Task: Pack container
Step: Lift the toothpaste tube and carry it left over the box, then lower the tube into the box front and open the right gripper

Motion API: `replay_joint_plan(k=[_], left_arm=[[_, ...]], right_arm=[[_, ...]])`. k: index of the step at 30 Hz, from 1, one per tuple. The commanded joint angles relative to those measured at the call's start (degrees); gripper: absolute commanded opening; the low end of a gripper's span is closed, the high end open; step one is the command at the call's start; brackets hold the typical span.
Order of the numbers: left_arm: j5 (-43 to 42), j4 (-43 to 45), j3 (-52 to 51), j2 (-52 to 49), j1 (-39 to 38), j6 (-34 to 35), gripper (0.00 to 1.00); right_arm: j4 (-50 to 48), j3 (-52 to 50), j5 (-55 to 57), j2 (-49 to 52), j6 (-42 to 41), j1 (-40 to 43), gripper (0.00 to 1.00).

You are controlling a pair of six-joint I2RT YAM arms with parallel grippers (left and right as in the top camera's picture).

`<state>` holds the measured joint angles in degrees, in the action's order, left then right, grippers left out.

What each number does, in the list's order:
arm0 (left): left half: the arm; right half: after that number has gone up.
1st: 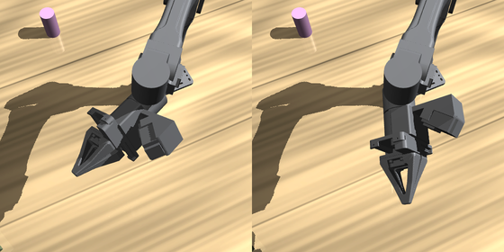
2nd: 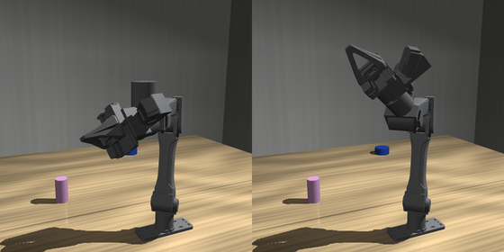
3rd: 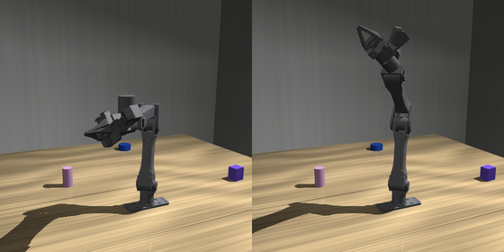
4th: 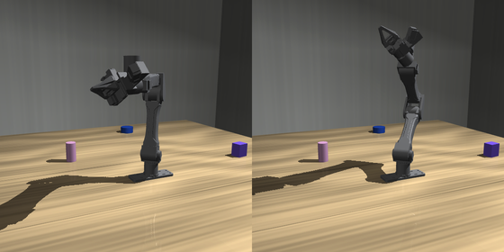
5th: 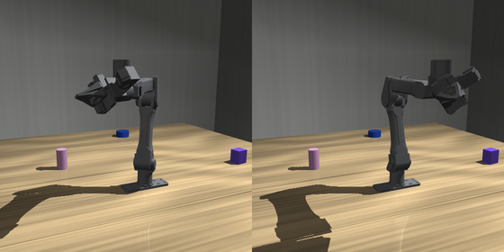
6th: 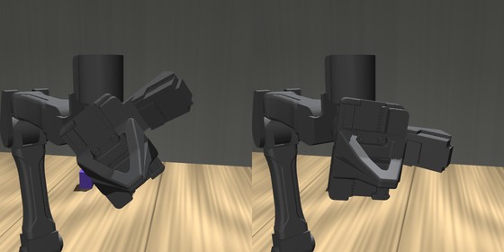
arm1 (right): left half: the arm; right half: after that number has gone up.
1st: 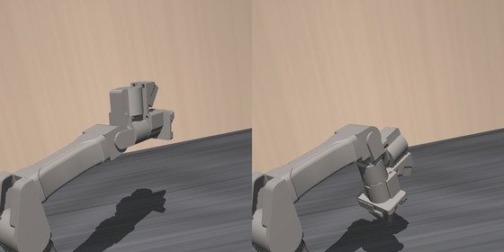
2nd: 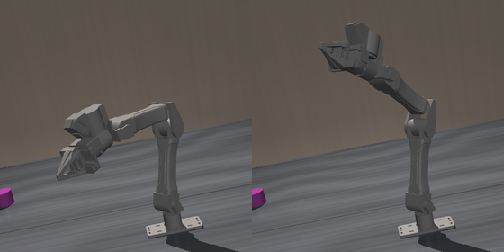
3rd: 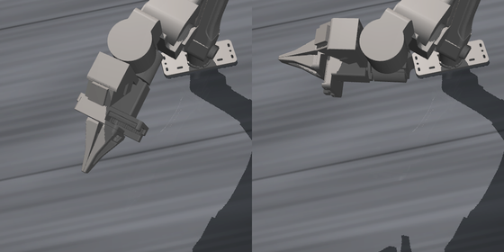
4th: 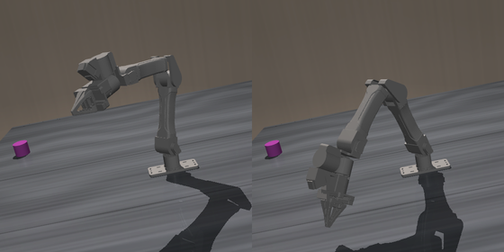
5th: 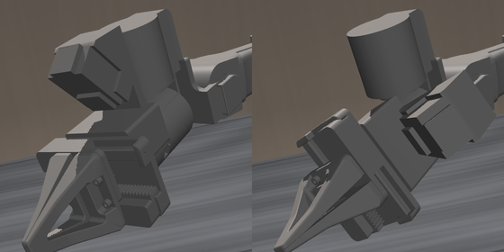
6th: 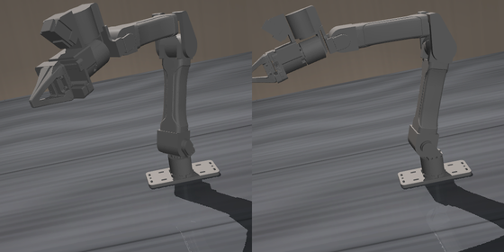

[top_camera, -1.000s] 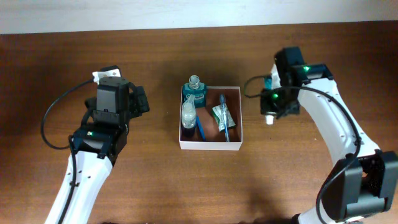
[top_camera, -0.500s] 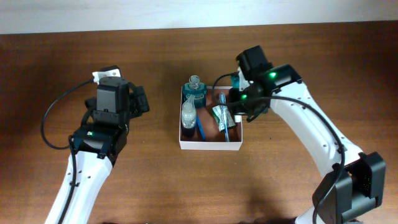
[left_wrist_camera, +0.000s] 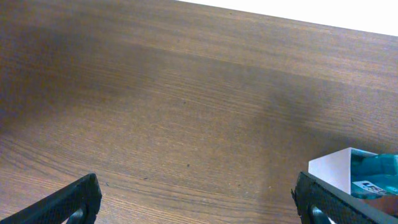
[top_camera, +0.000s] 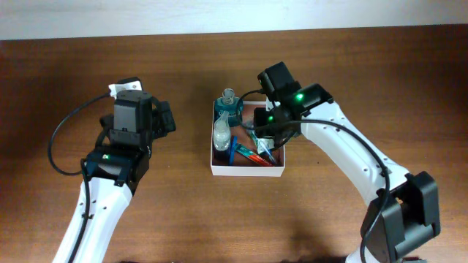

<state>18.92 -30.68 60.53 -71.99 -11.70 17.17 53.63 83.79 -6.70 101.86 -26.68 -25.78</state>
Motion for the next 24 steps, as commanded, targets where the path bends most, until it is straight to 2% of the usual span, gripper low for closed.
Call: replay_joint_plan(k=[1, 4, 10, 17, 23, 24], left_arm=[[0.4, 0.0, 0.2, 0.4, 0.1, -0.1, 0.99], [0.4, 0.0, 0.2, 0.4, 0.1, -0.1, 0.99], [0.4, 0.0, 0.2, 0.4, 0.1, -0.1, 0.99], [0.4, 0.0, 0.2, 0.4, 0.1, -0.1, 0.99], [0.4, 0.0, 0.2, 0.4, 0.1, -0.1, 0.99], [0.4, 0.0, 0.2, 0.4, 0.1, -0.1, 0.99]], right_arm=[[-2.0, -2.7, 1.2, 0.7, -0.8, -0.5, 0.12], [-1.8, -2.3, 1.2, 0.4, 1.3, -0.5, 0.08], [0.5, 0.3, 1.9, -2.0, 2.6, 0.5, 0.08], [6.1, 0.6, 2.4, -4.8, 3.9, 6.1, 0.09], [11.5, 0.6, 3.8, -7.2, 8.6, 13.0, 0.21], [12.0, 0.6, 3.8, -7.5, 8.8, 14.4, 0.26]])
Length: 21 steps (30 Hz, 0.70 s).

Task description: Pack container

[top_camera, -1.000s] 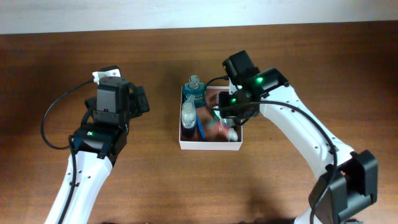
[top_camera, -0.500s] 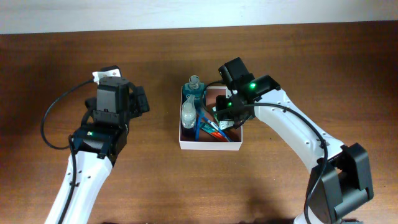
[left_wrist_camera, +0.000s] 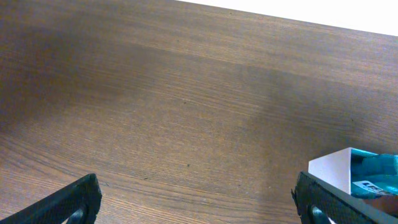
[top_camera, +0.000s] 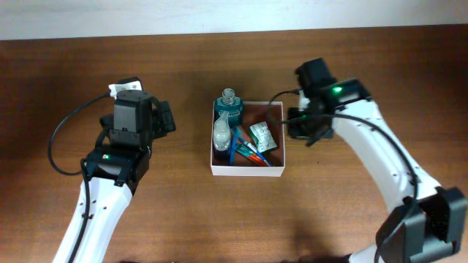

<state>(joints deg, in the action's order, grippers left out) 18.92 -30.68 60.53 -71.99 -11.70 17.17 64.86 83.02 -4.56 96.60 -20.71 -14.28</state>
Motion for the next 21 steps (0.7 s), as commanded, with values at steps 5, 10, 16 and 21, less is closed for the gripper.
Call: replay_joint_plan(k=[5, 10, 16, 21], left_arm=[[0.4, 0.0, 0.2, 0.4, 0.1, 0.0, 0.99], [0.4, 0.0, 0.2, 0.4, 0.1, -0.1, 0.99], [0.4, 0.0, 0.2, 0.4, 0.2, -0.1, 0.99], [0.4, 0.0, 0.2, 0.4, 0.1, -0.1, 0.99]], right_arm=[[1.4, 1.3, 1.6, -2.8, 4.4, 7.9, 0.72], [2.1, 1.3, 1.6, -2.8, 4.4, 10.1, 0.98], [2.2, 1.3, 1.6, -2.7, 4.4, 10.2, 0.98], [2.2, 1.3, 1.6, -2.7, 4.4, 10.2, 0.98]])
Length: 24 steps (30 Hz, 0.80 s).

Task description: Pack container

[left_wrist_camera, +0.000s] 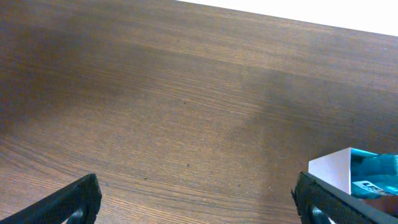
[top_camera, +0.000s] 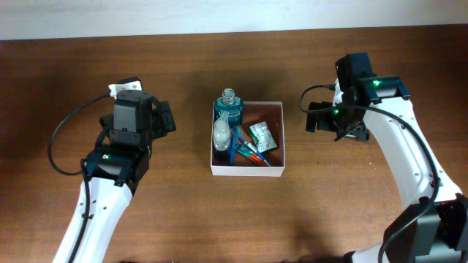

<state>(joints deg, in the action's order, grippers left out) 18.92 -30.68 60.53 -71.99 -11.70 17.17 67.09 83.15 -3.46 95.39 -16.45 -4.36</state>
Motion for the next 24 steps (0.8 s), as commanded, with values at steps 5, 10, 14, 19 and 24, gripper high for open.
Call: replay_joint_plan(k=[5, 10, 14, 19, 24], left_arm=[[0.4, 0.0, 0.2, 0.4, 0.2, -0.1, 0.99], [0.4, 0.0, 0.2, 0.4, 0.2, -0.1, 0.99], [0.4, -0.1, 0.2, 0.4, 0.2, -0.1, 0.99], [0.4, -0.1, 0.2, 0.4, 0.1, -0.1, 0.99], [0.4, -0.1, 0.2, 0.4, 0.2, -0.1, 0.99]], right_arm=[[0.0, 1.2, 0.5, -1.5, 0.1, 0.3, 0.98], [0.0, 1.2, 0.5, -1.5, 0.1, 0.3, 0.98], [0.0, 1.2, 0.5, -2.3, 0.1, 0.2, 0.98], [-0.2, 1.2, 1.0, -6.4, 0.2, 0.2, 0.98], [-2.6, 1.2, 7.6, -15.9, 0.2, 0.2, 0.98]])
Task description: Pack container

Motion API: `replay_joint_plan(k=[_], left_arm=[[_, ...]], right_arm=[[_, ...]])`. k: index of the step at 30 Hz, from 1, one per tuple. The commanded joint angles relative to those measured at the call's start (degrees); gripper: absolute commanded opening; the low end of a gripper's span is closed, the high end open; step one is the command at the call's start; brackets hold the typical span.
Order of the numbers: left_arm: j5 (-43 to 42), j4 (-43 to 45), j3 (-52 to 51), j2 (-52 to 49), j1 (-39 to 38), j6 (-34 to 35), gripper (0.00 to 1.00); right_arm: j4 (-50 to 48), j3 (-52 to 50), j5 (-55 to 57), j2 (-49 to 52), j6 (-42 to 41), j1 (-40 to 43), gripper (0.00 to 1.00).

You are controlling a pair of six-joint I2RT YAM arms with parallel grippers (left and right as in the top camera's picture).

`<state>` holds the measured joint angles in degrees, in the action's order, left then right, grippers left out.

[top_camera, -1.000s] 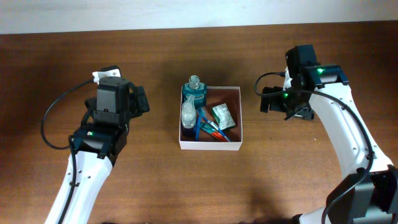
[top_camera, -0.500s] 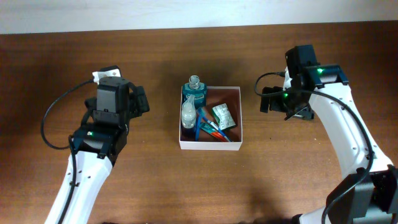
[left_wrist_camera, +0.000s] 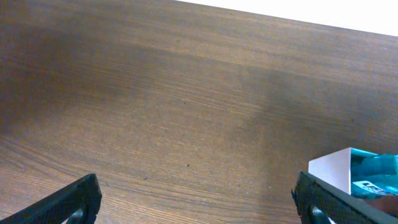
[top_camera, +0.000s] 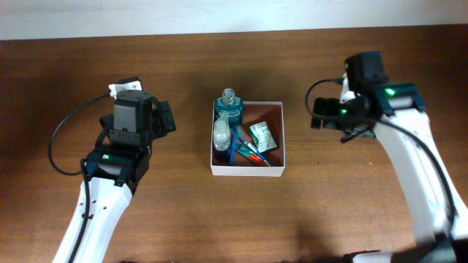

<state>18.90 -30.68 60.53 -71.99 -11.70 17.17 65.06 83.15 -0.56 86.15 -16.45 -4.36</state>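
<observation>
The white box (top_camera: 247, 172) stands mid-table. In it are a teal bottle (top_camera: 229, 107), a clear bottle (top_camera: 221, 133), a green sachet (top_camera: 262, 137) and blue and red tubes (top_camera: 245, 152). My right gripper (top_camera: 319, 115) hangs to the right of the box, well apart from it. Its fingers are spread, with nothing between them. My left gripper (top_camera: 167, 117) stays left of the box. In the left wrist view the left gripper (left_wrist_camera: 196, 202) is open over bare wood, with a corner of the box (left_wrist_camera: 333, 171) at lower right.
The brown wooden table (top_camera: 183, 219) surrounds the box on all sides. Its far edge meets a white wall (top_camera: 219, 14). A black cable loops beside the left arm (top_camera: 55, 146).
My right gripper has moved slightly farther right and a little toward the table's far edge, away from the box. The left arm and the box's contents are unchanged.
At first my right gripper was down in the right half of the box. Then it stood by the box's right wall, and the green sachet lay uncovered inside. After that it was clear of the box, and now it is farther off. The left arm never moved.
</observation>
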Motion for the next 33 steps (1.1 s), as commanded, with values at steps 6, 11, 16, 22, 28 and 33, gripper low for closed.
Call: replay_joint_plan(k=[6, 11, 16, 22, 28, 33], left_arm=[[0.4, -0.1, 0.2, 0.4, 0.1, -0.1, 0.99], [0.4, -0.1, 0.2, 0.4, 0.2, -0.1, 0.99], [0.4, -0.1, 0.2, 0.4, 0.2, -0.1, 0.99], [0.4, -0.1, 0.2, 0.4, 0.2, 0.0, 1.0], [0.4, -0.1, 0.2, 0.4, 0.1, -0.1, 0.99], [0.4, -0.1, 0.2, 0.4, 0.2, -0.1, 0.99]], right_arm=[[-2.1, 1.0, 9.9, -21.7, 0.2, 0.2, 0.98], [-6.3, -1.0, 11.6, -35.7, 0.2, 0.2, 0.98], [-8.0, -5.9, 11.8, -49.4, 2.8, 0.2, 0.98], [-10.7, -18.8, 11.8, -66.2, 2.7, 0.2, 0.98], [-19.6, -35.8, 11.3, -77.7, 2.5, 0.3, 0.98], [-33.7, -48.7, 10.3, -82.0, 2.5, 0.3, 0.98]])
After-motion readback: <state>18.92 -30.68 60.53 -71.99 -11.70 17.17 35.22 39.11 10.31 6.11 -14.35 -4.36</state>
